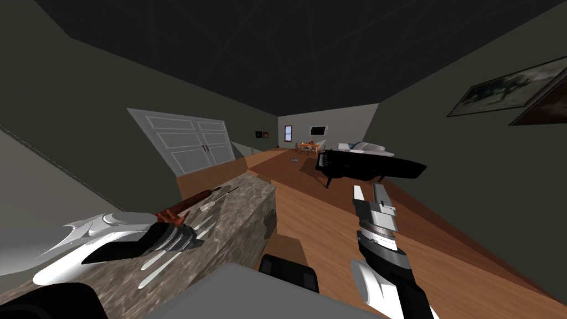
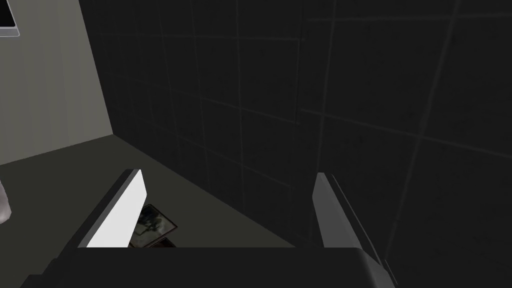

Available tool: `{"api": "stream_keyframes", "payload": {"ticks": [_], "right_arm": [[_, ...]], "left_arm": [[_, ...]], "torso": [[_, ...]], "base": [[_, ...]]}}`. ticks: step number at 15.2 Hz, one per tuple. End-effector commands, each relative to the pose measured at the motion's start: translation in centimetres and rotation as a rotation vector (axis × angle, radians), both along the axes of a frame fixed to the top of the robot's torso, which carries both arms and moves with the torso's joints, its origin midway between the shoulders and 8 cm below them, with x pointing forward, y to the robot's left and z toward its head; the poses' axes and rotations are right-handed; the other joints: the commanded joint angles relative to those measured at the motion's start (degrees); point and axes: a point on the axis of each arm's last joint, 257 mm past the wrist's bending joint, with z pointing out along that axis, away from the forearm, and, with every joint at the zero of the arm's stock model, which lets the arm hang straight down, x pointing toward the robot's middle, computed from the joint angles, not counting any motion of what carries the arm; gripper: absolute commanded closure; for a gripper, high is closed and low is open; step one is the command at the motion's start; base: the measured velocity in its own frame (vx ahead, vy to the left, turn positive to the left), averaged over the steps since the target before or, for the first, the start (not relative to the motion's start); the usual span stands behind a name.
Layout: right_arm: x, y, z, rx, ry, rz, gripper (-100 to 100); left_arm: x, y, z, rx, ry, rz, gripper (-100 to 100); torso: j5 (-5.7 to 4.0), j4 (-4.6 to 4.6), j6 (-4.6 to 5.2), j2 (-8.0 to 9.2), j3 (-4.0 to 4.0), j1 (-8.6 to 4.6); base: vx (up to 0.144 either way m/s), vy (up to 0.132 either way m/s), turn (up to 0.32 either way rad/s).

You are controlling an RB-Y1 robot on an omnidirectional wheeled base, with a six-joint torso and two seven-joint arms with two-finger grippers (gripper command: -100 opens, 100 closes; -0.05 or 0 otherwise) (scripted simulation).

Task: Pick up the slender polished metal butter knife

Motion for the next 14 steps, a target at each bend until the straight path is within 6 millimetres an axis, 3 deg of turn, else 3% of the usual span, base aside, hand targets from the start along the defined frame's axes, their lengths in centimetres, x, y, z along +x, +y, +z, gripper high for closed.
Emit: {"api": "stream_keyframes", "payload": {"ticks": [1, 3, 5, 7, 8, 12, 14], "right_arm": [[0.0, 0.0, 0.0, 0.0, 0.0, 0.0, 0], [0.0, 0.0, 0.0, 0.0, 0.0, 0.0, 0], [0.0, 0.0, 0.0, 0.0, 0.0, 0.0, 0], [0.0, 0.0, 0.0, 0.0, 0.0, 0.0, 0], [0.0, 0.0, 0.0, 0.0, 0.0, 0.0, 0], [0.0, 0.0, 0.0, 0.0, 0.0, 0.0, 0], [0.0, 0.0, 0.0, 0.0, 0.0, 0.0, 0]], "left_arm": [[-3.6, 1.5, -0.2, 0.021, 0.091, 0.002, -100], [-3.6, 1.5, -0.2, 0.021, 0.091, 0.002, -100], [-7.1, 2.9, -0.2, 0.037, 0.179, 0.012, -100], [-7.1, 2.9, -0.2, 0.037, 0.179, 0.012, -100], [-9.5, 3.6, 0.0, 0.043, 0.235, 0.02, -100], [-9.3, 3.5, 0.0, 0.044, 0.23, 0.014, -100], [-10.4, 4.1, -0.8, 0.037, 0.231, 0.061, -100]], "torso": [[0.0, 0.0, 0.0, 0.0, 0.0, 0.0], [0.01, -0.02, -0.02, -0.07, -0.04, 0.03], [0.02, 0.0, -0.03, -0.03, -0.01, 0.01], [0.0, -0.01, -0.03, -0.03, -0.02, -0.03], [0.0, 0.01, -0.05, 0.01, 0.01, -0.04], [0.0, 0.03, -0.06, 0.08, 0.05, -0.07], [0.01, 0.04, 0.0, 0.19, 0.1, -0.08]], "base": [[0.051, 0.013, -0.318], [0.042, 0.022, -0.111], [0.04, 0.004, -0.153], [0.029, 0.003, -0.094], [0.025, -0.003, -0.127], [0.012, -0.002, -0.045], [-0.049, -0.006, -0.266]]}}
